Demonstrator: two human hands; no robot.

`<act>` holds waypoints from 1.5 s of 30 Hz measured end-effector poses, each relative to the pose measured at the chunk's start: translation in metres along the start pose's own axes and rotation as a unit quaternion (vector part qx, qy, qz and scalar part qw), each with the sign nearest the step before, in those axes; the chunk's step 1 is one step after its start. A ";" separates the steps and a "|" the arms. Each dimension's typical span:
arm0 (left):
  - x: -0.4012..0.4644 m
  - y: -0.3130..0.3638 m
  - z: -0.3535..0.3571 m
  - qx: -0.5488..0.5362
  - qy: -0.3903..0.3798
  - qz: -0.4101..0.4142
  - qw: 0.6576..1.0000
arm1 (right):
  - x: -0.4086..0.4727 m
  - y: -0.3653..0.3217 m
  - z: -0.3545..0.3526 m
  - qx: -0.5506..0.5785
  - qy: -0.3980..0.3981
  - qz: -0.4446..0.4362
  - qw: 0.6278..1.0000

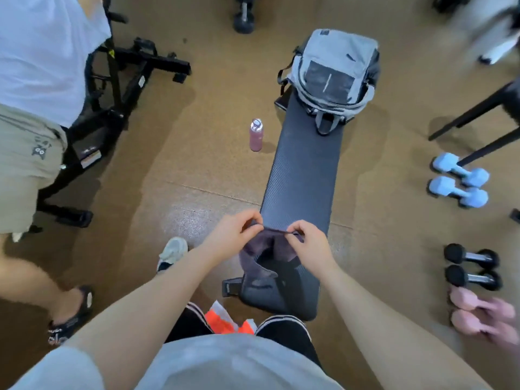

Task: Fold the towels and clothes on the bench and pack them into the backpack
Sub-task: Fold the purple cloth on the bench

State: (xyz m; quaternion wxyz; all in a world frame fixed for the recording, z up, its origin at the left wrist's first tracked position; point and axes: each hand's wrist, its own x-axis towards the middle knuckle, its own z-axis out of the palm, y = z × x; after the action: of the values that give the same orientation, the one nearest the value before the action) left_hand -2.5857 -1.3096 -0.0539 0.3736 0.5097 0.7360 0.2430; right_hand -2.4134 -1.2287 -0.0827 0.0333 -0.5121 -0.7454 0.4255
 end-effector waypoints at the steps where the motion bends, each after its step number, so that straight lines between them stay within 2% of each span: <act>1: 0.015 -0.005 -0.010 0.003 -0.024 0.020 1.000 | 0.009 -0.004 0.004 0.008 0.018 0.020 1.000; 4: 0.062 -0.025 -0.051 0.026 -0.114 0.091 0.989 | 0.033 -0.024 0.021 0.021 0.079 0.094 0.992; 9: 0.120 -0.043 -0.120 0.094 -0.248 0.195 0.944 | 0.056 -0.076 0.057 0.046 0.197 0.206 0.957; 12: 0.135 -0.045 -0.135 0.098 -0.225 0.200 0.949 | 0.063 -0.102 0.067 0.117 0.245 0.260 0.927; 14: 0.142 -0.044 -0.135 0.097 -0.201 0.205 0.953 | 0.063 -0.109 0.071 0.119 0.269 0.265 0.918; 17: 0.147 -0.038 -0.130 0.071 -0.233 0.219 0.945 | 0.058 -0.110 0.073 0.084 0.282 0.265 0.918; 21: 0.158 -0.032 -0.125 0.010 -0.269 0.161 0.949 | 0.054 -0.108 0.076 0.145 0.292 0.301 0.896; 23: 0.166 -0.029 -0.119 -0.002 -0.269 0.158 0.950 | 0.055 -0.103 0.075 0.248 0.286 0.332 0.864; 25: 0.177 -0.023 -0.109 -0.017 -0.289 0.151 0.945 | 0.057 -0.094 0.073 0.380 0.300 0.341 0.806; 26: 0.183 -0.019 -0.102 -0.017 -0.305 0.144 0.941 | 0.058 -0.089 0.071 0.417 0.305 0.348 0.782; 28: 0.200 -0.010 -0.085 -0.002 -0.325 0.134 0.936 | 0.065 -0.072 0.063 0.434 0.300 0.367 0.766; 31: 0.241 -0.001 -0.049 0.027 -0.320 0.119 0.939 | 0.090 -0.031 0.048 0.380 0.276 0.378 0.797; 34: 0.298 0.000 -0.008 0.069 -0.283 0.096 0.952 | 0.127 0.023 0.036 0.298 0.256 0.387 0.834; 39: 0.392 -0.025 0.058 0.123 -0.237 0.075 0.961 | 0.196 0.106 0.026 0.252 0.229 0.424 0.839; 42: 0.430 -0.033 0.084 0.140 -0.229 0.070 0.961 | 0.227 0.135 0.024 0.166 0.216 0.459 0.846; 45: 0.461 -0.034 0.103 0.173 -0.241 0.088 0.951 | 0.259 0.146 0.024 0.158 0.202 0.432 0.865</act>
State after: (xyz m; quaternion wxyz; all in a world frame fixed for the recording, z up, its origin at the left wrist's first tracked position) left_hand -2.6155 -0.8950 -0.2799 0.4230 0.6726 0.6070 0.0133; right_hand -2.4401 -1.0215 -0.2952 0.0764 -0.8454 -0.3492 0.3968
